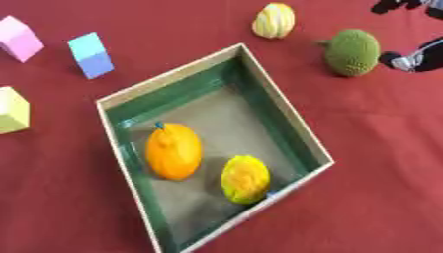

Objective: Pick up objects on the table and place them in the box.

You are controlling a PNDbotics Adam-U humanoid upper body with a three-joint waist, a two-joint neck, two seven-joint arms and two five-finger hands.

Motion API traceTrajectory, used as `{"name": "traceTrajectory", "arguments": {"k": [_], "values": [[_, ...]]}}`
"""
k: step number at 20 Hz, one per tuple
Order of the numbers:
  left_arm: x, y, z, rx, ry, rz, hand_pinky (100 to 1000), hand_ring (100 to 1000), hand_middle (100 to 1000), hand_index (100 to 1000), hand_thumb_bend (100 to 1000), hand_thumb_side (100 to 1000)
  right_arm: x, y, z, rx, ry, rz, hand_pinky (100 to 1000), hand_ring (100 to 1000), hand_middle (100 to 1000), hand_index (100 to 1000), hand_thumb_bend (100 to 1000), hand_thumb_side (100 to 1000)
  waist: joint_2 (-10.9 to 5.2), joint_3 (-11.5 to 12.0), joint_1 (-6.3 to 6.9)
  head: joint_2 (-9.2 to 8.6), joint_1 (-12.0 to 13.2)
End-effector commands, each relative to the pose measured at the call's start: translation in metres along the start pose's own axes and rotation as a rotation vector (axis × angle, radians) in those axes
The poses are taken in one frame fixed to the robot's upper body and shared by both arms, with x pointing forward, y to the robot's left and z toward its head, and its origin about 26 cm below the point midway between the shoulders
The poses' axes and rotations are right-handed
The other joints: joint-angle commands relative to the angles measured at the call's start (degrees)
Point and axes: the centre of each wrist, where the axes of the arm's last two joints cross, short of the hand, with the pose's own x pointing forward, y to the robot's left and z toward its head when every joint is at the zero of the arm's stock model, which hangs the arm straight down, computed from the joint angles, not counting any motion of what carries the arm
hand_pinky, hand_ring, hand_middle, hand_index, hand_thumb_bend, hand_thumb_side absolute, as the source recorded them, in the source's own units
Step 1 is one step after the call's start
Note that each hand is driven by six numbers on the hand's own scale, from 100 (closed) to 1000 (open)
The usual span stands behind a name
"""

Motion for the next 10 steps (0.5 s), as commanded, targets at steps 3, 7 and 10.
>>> {"name": "traceTrajectory", "arguments": {"k": [3, 7, 10], "values": [[0.006, 0.002, -0.006, 0.0, -0.03, 0.002, 750, 698, 653, 797, 113, 663, -0.02, -0.004, -0.007, -0.041, 0.086, 0.028, 881, 896, 796, 871, 367, 100, -0.54, 0.4, -0.07, -1.28, -0.49], [0.006, 0.001, -0.006, 0.003, -0.031, 0.006, 750, 698, 652, 797, 111, 665, -0.029, 0.006, -0.018, -0.016, 0.111, 0.025, 881, 897, 789, 871, 372, 100, 0.1, 0.87, -0.22, -1.53, -0.65], [0.006, 0.001, -0.006, 0.003, -0.031, 0.008, 750, 698, 651, 797, 111, 666, -0.033, 0.014, -0.025, 0.017, 0.122, 0.03, 880, 897, 775, 868, 376, 100, 0.38, 1.16, -0.26, -1.54, -0.76]]}}
